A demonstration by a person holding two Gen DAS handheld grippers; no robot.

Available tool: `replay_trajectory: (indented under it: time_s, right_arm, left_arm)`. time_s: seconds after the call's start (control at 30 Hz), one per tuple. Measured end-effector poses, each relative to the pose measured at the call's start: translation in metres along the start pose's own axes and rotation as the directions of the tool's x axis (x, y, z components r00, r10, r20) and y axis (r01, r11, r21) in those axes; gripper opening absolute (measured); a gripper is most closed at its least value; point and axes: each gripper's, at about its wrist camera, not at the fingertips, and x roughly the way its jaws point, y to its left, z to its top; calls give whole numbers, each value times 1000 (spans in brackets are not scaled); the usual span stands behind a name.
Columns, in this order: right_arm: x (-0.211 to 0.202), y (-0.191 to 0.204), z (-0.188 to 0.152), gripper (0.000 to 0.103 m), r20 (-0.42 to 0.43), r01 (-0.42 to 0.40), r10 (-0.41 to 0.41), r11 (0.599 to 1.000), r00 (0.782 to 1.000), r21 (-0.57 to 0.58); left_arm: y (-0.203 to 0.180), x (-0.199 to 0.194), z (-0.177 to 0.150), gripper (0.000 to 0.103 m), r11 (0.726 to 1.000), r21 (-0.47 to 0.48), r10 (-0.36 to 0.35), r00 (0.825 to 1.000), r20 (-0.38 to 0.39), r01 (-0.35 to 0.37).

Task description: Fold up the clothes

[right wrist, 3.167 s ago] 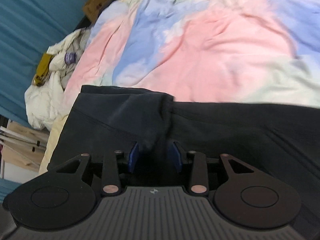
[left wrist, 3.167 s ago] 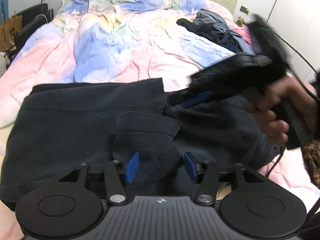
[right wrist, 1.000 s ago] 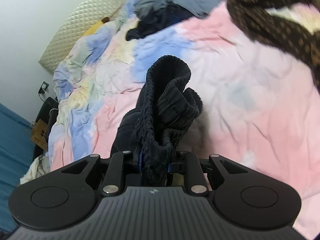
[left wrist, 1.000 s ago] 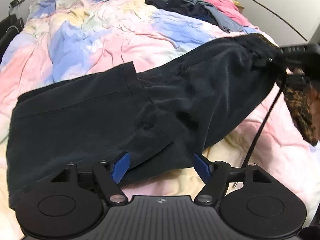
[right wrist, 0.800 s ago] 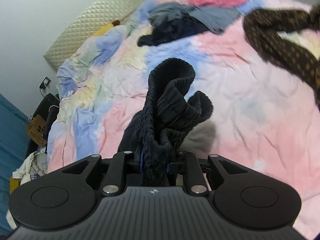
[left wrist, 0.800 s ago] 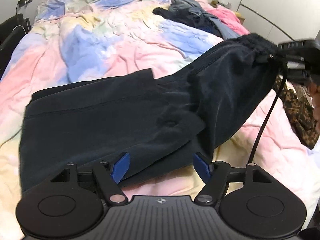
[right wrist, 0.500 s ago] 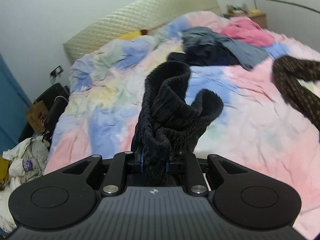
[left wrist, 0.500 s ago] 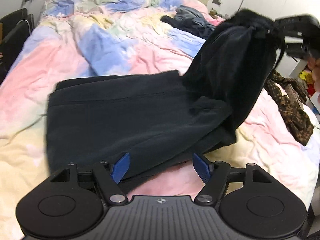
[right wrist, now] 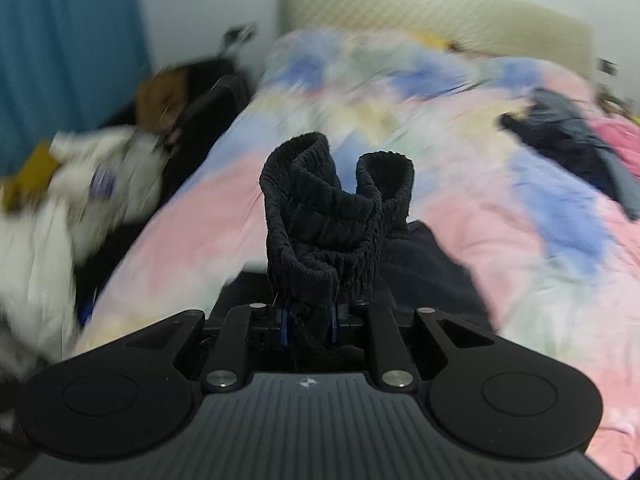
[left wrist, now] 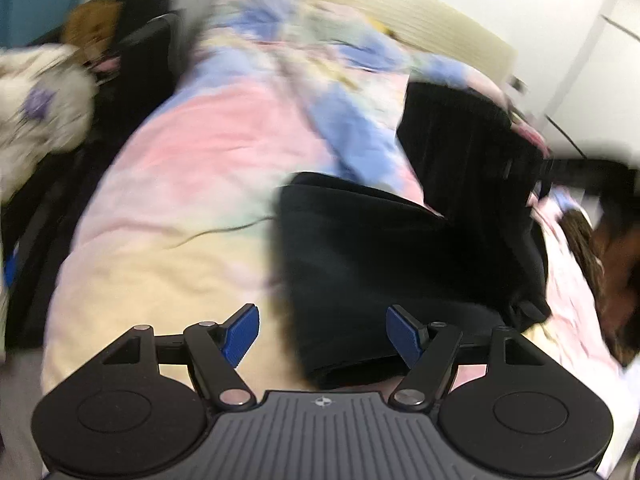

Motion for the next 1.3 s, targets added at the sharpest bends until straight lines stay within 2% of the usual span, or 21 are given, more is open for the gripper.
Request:
replay_trajectory:
  time_s: [0.17,0.33,0.5,0.7,0.77,0.83,0.9,0.97,1.03,1.07,1.17,1.2,1.27,1.3]
  right_arm:
    - [55,53,-52,20,-147,-48,21,981,989,-186]
    - [62,66,-70,27,-166,-84,39,958,985,-276]
    - [39,48,-53,34,-188,-199,154,946,970,-257]
    - [0,-5,-36,44,-157,-303,284,947,946,-111]
    - [-12,-32,-33,56,-126,-288,282,957,951,-30]
    - [-20,-61,-33,61,-95,-237,241,970,966,45]
    - [-26,-90,-35,62,-80,-169,178,979,981,112]
    - [-22,-121,-43,62,-101,-59,77,984,992,168]
    - [-18,-156,-52,63,-113,-8,41,959,993,284]
    - [-16,-171,-56,65,-115,8,33,942,993,335]
    - [-8,-200,-65,71,-121,19,39,897,992,443]
    - [-5,-205,-68,71,-123,16,48,880,991,474]
    - [5,-211,-74,71,-135,12,71,847,988,532]
    - [11,-211,-78,71,-146,10,85,833,986,554]
  left_arm:
    - [29,-26,-13,74,989,-145,0,1000,10,1]
    - [27,-25,-14,78,972,-233,-42,999,10,44]
    - [13,15,7,81,950,-298,-91,996,21,93]
    - [-9,76,32,82,928,-351,-136,991,-8,125]
    - [-15,98,37,82,924,-362,-146,989,-27,126]
    - [-20,121,43,82,927,-355,-145,988,-49,119]
    - [-24,141,48,82,938,-329,-141,987,-82,107]
    - [-27,156,52,82,947,-312,-112,988,-108,73]
    - [-26,165,56,78,947,-315,-99,989,-109,60]
    - [-26,168,58,73,950,-307,-88,990,-108,51]
    - [-31,172,62,54,968,-248,-62,991,-119,31]
    - [-33,173,63,42,974,-226,-54,991,-124,25]
    - [-42,171,64,29,988,-154,-39,991,-124,19]
    - [-47,167,64,27,993,-119,-30,992,-124,15]
